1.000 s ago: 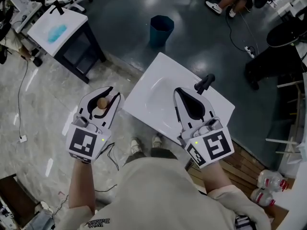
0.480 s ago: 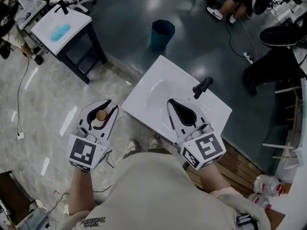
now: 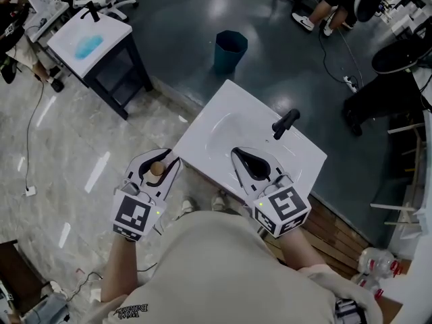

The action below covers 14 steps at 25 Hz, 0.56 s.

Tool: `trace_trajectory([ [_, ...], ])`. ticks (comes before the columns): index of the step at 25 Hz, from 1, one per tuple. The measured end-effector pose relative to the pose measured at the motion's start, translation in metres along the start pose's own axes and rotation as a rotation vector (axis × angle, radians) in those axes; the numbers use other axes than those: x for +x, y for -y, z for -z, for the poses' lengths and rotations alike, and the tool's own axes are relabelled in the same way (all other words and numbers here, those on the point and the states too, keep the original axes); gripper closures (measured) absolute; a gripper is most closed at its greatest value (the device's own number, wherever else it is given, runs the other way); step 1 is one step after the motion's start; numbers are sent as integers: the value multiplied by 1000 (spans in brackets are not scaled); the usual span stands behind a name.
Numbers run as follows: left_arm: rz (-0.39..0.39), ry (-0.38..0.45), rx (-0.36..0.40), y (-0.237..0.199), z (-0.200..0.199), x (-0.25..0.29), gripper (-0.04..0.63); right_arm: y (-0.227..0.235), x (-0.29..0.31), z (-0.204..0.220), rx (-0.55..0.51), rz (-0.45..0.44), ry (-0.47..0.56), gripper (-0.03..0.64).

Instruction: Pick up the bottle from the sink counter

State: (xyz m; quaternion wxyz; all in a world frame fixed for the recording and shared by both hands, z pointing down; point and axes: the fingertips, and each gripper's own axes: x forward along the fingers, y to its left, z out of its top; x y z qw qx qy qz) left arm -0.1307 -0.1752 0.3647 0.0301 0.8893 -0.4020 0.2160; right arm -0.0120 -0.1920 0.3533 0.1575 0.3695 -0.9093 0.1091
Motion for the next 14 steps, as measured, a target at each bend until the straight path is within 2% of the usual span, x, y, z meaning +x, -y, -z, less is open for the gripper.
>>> trace_trajectory([
  [14,-3,-25,-10,-2,8,-7,511,-5,-3,3,-17,28,-8,620],
])
